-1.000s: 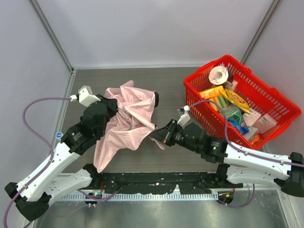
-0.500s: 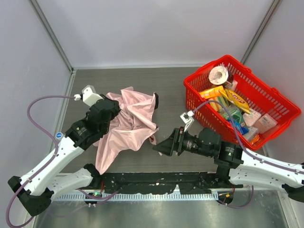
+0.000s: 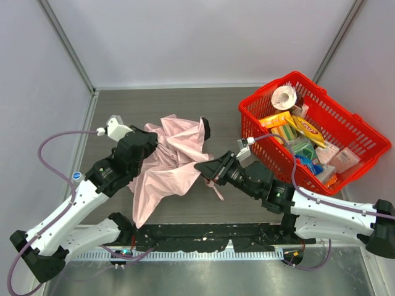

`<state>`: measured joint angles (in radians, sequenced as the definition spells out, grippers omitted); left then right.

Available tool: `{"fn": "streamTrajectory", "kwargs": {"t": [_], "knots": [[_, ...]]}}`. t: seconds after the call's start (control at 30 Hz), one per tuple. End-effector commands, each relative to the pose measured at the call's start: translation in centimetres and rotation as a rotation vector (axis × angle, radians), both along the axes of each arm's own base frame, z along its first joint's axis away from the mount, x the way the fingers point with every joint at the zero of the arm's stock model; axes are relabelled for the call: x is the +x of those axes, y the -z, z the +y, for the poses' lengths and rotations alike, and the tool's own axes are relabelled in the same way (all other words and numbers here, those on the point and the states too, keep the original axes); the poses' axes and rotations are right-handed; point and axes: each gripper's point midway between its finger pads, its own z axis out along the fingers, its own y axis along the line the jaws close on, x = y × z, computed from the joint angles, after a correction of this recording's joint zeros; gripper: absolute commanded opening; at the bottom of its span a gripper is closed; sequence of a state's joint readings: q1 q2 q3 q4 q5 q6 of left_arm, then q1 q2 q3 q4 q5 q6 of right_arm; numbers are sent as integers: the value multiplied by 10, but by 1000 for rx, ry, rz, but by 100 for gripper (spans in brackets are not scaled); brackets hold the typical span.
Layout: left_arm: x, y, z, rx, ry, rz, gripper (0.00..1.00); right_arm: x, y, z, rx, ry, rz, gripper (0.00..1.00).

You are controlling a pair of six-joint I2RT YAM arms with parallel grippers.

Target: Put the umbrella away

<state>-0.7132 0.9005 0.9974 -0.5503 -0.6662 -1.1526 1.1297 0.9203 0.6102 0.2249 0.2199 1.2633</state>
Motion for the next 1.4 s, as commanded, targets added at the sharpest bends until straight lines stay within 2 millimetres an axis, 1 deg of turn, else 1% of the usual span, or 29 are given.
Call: {"fn": "streamTrajectory", "kwargs": {"t": [0.0,0.1,0.17,0.2,0.23,0.3,0.4,0.43,0.5,0.53,0.57,0.6,0.67,0.7,0.73,0.77,0.8,0.83,0.87,0.9,0.93,0.97,1.0,1.03,1.07,1.1,1.23,1.33,1.37], "knots": [[3,-30,-2,-136,-25,-100,0,20,-38,-19,115,135,-62,0],[6,-31,1,-152,-58,-107,0,16,-31,-26,81,127,-67,0],[10,-32,3,-162,-86,-111,0,3,-24,-27,83,66,-63,0],[12,-32,3,-170,-99,-109,0,-6,-22,-25,97,17,-62,0],[14,-35,2,-183,-108,-117,0,-12,-10,-24,92,-13,-46,0],[19,-38,-4,-200,-106,-118,0,-27,-2,-16,97,-112,-44,0],[25,-42,-15,-216,-81,-110,0,-58,23,-2,7,-304,-58,1],[27,-40,-18,-213,-72,-104,0,-59,31,-2,-31,-317,-51,3],[28,-40,-23,-201,-53,-99,0,-66,42,-7,-127,-353,-81,14],[29,-37,-24,-185,-45,-93,0,-69,48,-15,-196,-367,-99,20],[29,-35,-25,-169,-34,-92,0,-70,49,-20,-226,-368,-123,21],[28,-36,-26,-152,-19,-97,0,-72,58,-32,-318,-384,-150,25],[28,-36,-29,-99,23,-100,0,-75,55,-51,-446,-406,-225,31],[27,-34,-31,-64,45,-91,0,-71,52,-58,-494,-396,-254,31],[27,-31,-30,-37,51,-74,0,-72,38,-71,-563,-409,-311,35],[25,-31,-31,-14,69,-70,0,-69,37,-82,-627,-396,-318,39],[25,-30,-32,10,89,-68,0,-65,1,-84,-609,-378,-412,47],[24,-28,-33,25,105,-63,0,-56,-5,-89,-663,-347,-453,55],[23,-26,-33,37,110,-56,0,-53,-39,-89,-625,-316,-507,57],[21,-24,-34,43,121,-50,0,-46,-44,-84,-655,-311,-539,62],[20,-23,-34,49,135,-53,0,-41,-68,-79,-636,-289,-581,63],[19,-23,-36,51,151,-55,0,-31,-68,-71,-679,-285,-604,66],[18,-24,-39,46,166,-61,0,-25,-80,-65,-687,-270,-626,69],[17,-26,-40,42,178,-69,0,-12,-76,-56,-747,-259,-644,76],[15,-28,-41,38,190,-75,0,-8,-76,-49,-756,-270,-652,77],[14,-30,-41,34,197,-79,0,-1,-72,-34,-773,-286,-670,77],[11,-32,-40,40,200,-66,0,-6,-62,13,-704,-427,-724,77],[10,-30,-42,38,213,-50,0,7,-46,25,-744,-414,-749,87],[10,-29,-43,37,213,-44,0,9,-46,29,-748,-417,-766,87]]}}
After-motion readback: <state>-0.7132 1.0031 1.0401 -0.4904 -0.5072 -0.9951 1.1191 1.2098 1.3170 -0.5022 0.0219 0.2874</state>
